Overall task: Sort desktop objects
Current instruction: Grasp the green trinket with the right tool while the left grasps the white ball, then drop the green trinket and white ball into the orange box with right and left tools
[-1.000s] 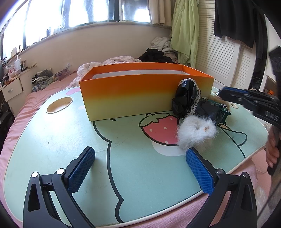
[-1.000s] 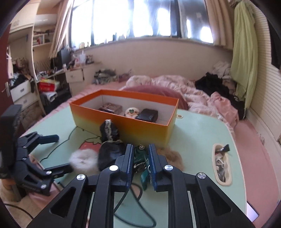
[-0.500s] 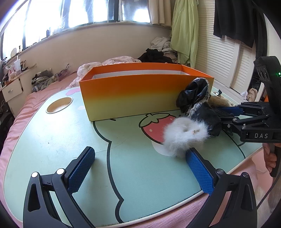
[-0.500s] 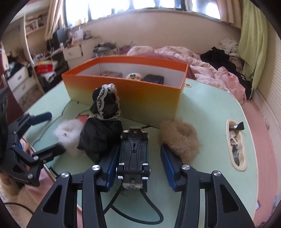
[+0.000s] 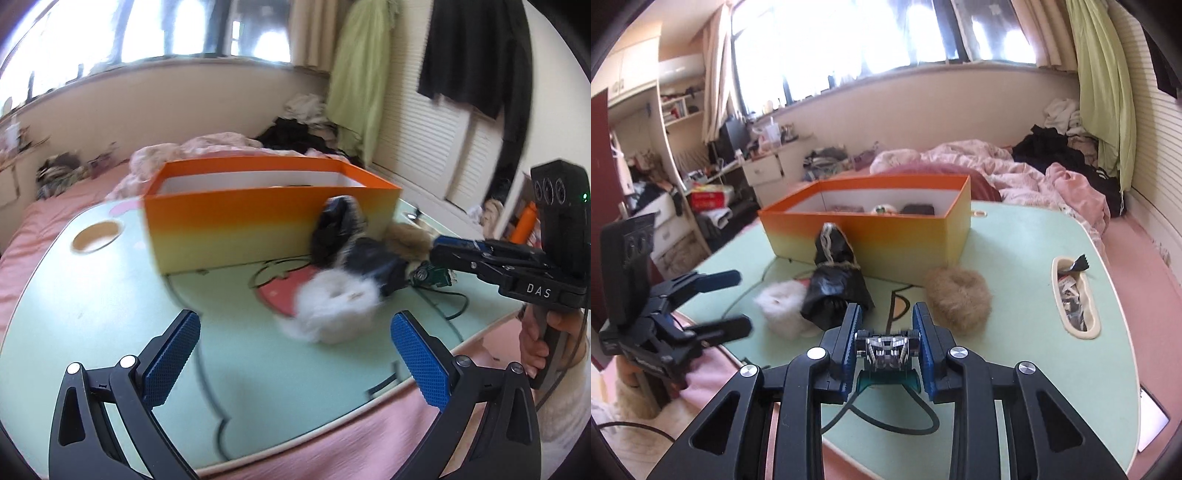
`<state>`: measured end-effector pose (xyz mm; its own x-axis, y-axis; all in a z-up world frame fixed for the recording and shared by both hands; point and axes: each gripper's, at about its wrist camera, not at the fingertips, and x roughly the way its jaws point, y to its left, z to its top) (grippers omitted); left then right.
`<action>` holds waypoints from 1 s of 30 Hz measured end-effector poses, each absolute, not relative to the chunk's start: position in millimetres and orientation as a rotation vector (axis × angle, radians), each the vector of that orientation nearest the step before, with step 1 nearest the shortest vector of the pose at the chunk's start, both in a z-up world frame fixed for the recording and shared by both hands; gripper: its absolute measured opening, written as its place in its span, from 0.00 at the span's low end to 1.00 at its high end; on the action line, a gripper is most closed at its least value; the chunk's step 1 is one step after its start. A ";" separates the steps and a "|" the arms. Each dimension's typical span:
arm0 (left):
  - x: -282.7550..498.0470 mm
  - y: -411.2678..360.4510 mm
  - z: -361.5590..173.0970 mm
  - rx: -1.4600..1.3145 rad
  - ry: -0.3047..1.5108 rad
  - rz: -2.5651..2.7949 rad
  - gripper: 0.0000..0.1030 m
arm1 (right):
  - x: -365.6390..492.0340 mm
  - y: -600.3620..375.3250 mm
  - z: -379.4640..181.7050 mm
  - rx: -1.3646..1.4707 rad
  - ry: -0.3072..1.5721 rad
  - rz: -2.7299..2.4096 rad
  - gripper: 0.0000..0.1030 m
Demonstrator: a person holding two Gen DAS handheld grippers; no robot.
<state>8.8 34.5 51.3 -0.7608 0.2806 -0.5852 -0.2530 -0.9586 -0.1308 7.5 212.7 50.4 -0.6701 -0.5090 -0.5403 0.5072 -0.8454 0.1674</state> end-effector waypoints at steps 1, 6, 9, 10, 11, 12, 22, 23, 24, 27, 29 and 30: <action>2.2 42.9 53.1 -0.938 -0.032 2.683 1.00 | 8.2 212.2 51.9 0.791 -0.002 -2.455 0.27; -24.9 70.1 50.5 -1.059 0.104 2.679 0.39 | 8.1 210.1 54.5 0.783 -0.046 -2.438 0.27; -22.8 69.5 49.0 -1.049 0.110 2.663 0.38 | 8.3 210.8 64.8 0.752 -0.077 -2.436 0.27; -16.8 65.9 50.0 -1.029 0.099 2.662 0.38 | 8.3 211.2 69.0 0.736 -0.085 -2.438 0.27; -11.4 62.3 51.4 -1.014 0.083 2.665 0.37 | 8.0 210.5 75.0 0.720 -0.094 -2.439 0.27; -5.6 57.3 53.9 -0.993 0.059 2.671 0.37 | 6.6 209.6 82.0 0.703 -0.100 -2.437 0.27; -53.2 36.5 130.5 -0.792 -0.064 2.834 0.54 | -59.6 168.5 139.1 0.585 -0.136 -2.503 0.28; -63.7 33.5 131.1 -0.803 -0.099 2.863 0.69 | -68.2 165.1 136.1 0.599 -0.145 -2.501 0.34; -72.6 28.8 130.3 -0.821 -0.139 2.901 0.71 | -74.9 164.2 132.2 0.616 -0.150 -2.521 0.45; -66.5 13.7 122.3 -0.775 -0.292 2.891 0.71 | -66.9 173.1 126.4 0.573 -0.183 -2.564 0.62; -48.4 10.2 116.4 -0.722 -0.328 2.869 0.71 | -46.6 181.4 125.6 0.527 -0.177 -2.572 0.70; -41.6 10.2 114.2 -0.718 -0.327 2.867 0.73 | -40.2 184.5 125.9 0.515 -0.161 -2.582 0.74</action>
<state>-41.6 10.2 114.2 -0.8699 0.2142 -0.4442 -0.1086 -0.9619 -0.2510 -40.2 184.5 125.9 -0.8043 -0.4949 -0.3290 0.4502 -0.8688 0.2063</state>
